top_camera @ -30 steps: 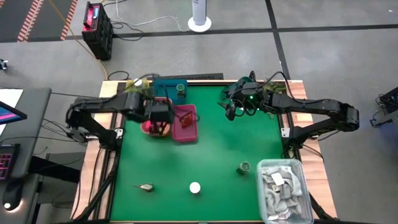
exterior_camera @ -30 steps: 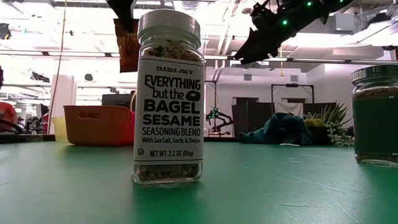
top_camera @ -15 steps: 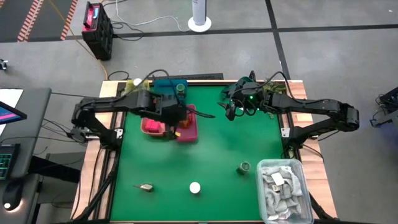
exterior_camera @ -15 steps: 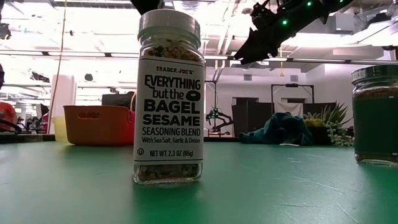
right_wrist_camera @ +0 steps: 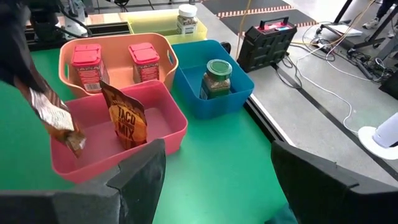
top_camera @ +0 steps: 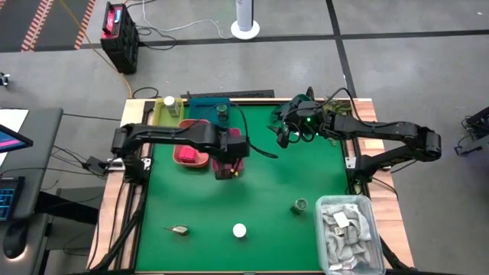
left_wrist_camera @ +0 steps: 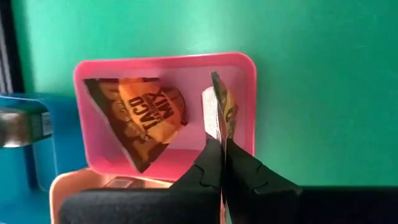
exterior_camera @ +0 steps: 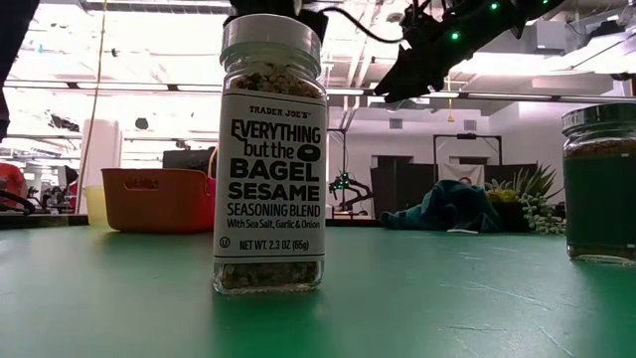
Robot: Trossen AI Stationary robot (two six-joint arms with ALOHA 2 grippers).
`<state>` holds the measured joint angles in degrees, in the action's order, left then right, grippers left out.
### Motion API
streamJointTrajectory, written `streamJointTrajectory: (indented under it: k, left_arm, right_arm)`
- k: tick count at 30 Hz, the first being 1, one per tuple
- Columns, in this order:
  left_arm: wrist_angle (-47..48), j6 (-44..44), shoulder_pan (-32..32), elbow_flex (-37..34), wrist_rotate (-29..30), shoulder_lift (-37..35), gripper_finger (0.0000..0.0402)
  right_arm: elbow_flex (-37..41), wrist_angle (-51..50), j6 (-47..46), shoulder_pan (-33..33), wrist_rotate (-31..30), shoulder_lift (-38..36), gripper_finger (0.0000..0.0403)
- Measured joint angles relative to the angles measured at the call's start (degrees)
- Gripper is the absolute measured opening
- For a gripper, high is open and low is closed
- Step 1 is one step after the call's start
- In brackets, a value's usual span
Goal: Sort spices by type
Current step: Put the right orange seasoning pack into the red bin
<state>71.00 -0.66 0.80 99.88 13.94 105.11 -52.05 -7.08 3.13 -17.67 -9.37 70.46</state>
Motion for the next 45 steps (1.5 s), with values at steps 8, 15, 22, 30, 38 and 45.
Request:
streamJointTrajectory:
  k: [8,15,22,30,38,45]
  left_arm:
    - [-0.02,-0.66,0.0,-0.29,0.04,3.05,0.0]
    - [-2.62,-0.92,0.0,-4.51,-0.09,2.94,0.0]
    - [-4.87,-1.57,0.0,-7.74,-0.91,2.9,0.0032]
    - [-5.49,-1.32,0.0,-8.02,-3.2,2.92,0.0128]
    - [-1.63,0.88,-0.63,-4.4,-4.63,2.92,0.0154]
    - [-0.47,-0.66,-1.96,-2.12,-4.68,2.92,0.0165]
  right_arm:
    - [0.0,-0.32,-0.11,0.36,0.0,0.01,0.0317]
    - [0.0,-0.38,-0.13,0.86,0.02,0.03,0.0317]
    - [0.0,-0.41,-0.3,0.85,0.02,0.03,0.0317]
    - [0.0,-0.43,-0.3,0.85,0.01,0.03,0.0317]
    - [0.0,-0.45,-0.28,0.85,0.02,0.03,0.0317]
    - [0.0,-0.64,-0.3,1.03,0.0,0.03,0.0317]
